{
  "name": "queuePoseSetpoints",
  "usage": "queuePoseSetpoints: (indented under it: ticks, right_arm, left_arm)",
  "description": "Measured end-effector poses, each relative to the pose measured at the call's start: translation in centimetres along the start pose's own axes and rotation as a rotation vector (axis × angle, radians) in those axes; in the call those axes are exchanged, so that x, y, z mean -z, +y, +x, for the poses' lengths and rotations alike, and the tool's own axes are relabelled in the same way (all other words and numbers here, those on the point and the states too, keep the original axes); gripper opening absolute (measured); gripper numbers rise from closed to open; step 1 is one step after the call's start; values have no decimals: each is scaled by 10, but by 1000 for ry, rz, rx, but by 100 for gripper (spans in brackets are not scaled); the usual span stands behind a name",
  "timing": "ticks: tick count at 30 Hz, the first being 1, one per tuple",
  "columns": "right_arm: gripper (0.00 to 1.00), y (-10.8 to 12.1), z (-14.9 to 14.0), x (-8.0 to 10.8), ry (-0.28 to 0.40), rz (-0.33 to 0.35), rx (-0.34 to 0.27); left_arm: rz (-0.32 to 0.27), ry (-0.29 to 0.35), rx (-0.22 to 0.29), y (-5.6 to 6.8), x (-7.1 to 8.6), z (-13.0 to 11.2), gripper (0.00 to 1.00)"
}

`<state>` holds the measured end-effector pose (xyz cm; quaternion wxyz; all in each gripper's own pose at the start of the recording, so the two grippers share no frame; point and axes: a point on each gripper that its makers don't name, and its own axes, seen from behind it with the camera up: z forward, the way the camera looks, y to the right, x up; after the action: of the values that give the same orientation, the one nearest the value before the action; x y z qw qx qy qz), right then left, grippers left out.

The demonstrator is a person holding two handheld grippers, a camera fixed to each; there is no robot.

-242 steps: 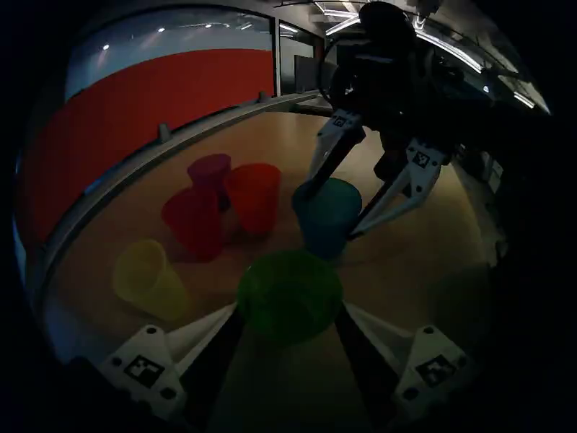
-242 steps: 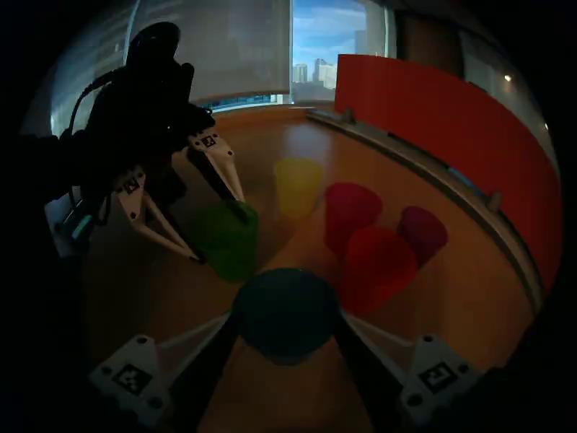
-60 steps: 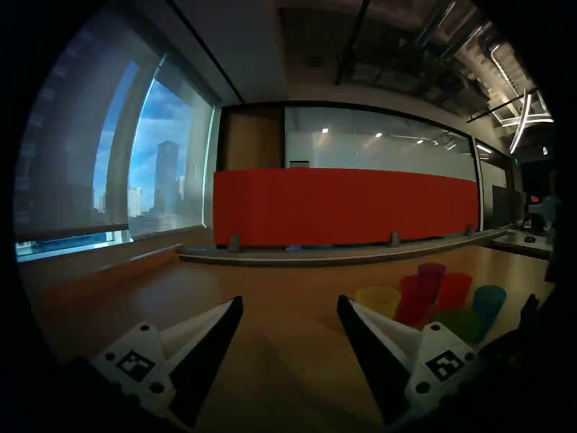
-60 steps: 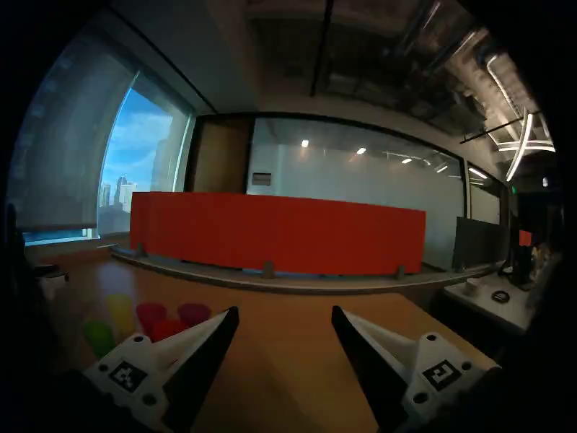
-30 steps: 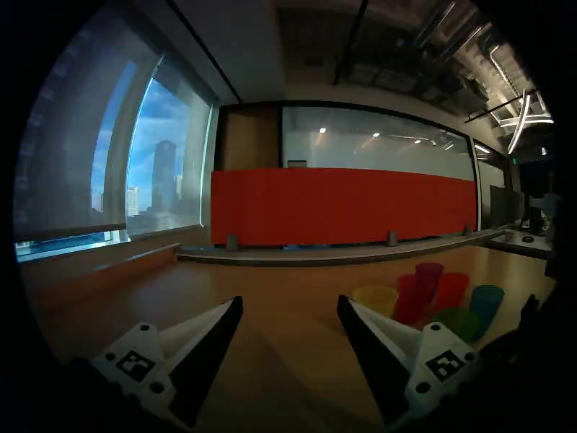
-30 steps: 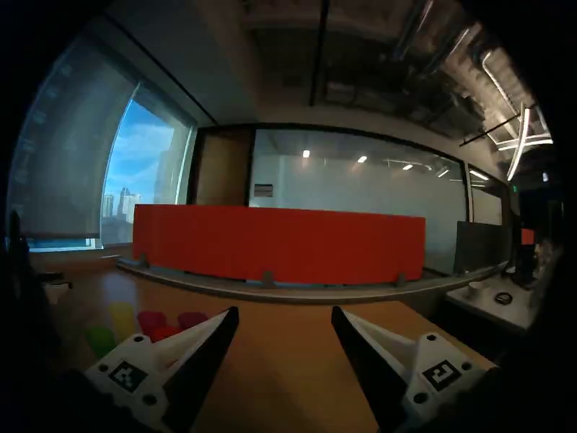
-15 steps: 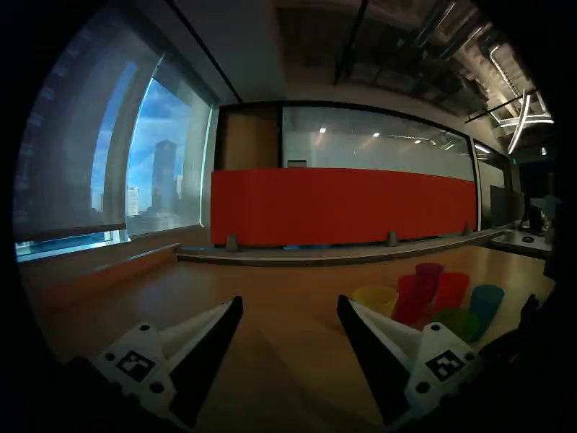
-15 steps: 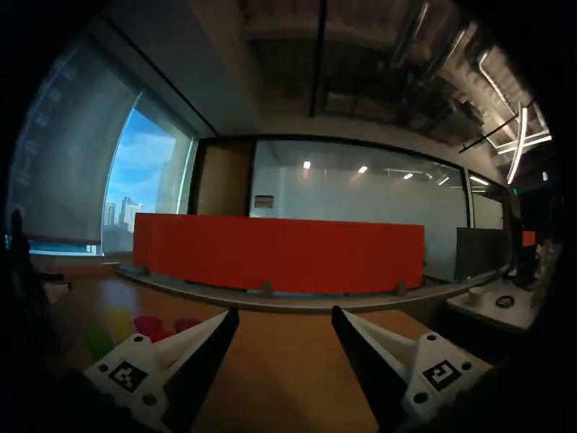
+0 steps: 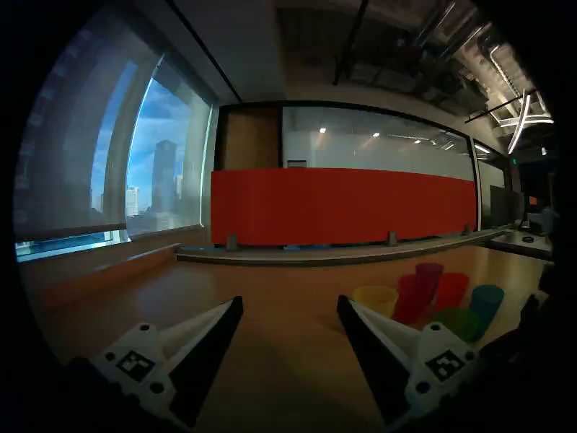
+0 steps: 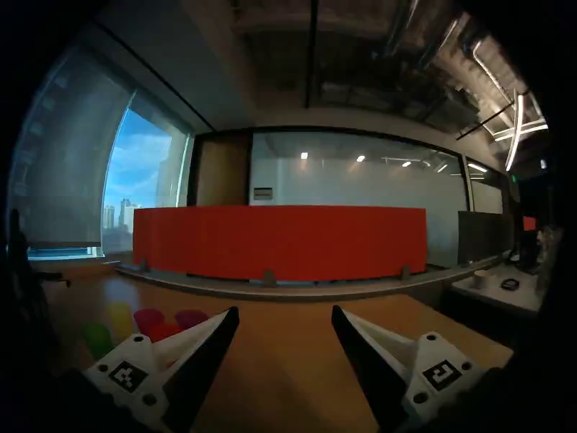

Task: Pour water

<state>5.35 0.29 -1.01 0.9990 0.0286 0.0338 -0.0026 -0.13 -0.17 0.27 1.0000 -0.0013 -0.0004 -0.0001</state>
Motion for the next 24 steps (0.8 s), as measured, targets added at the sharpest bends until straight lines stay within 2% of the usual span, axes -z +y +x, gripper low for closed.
queuePoseSetpoints:
  ticks: [8,14,24]
  right_arm:
    - [100,-1,-27,-3,-25,-32,-26]
    - [100,-2,-38,-4,-29,-43,-16]
    - [100,6,-49,-6,-35,-55,-74]
  left_arm:
    - [0,0,0,0,0,0,97]
    - [0,0,0,0,0,0,97]
    - [0,0,0,0,1,0,97]
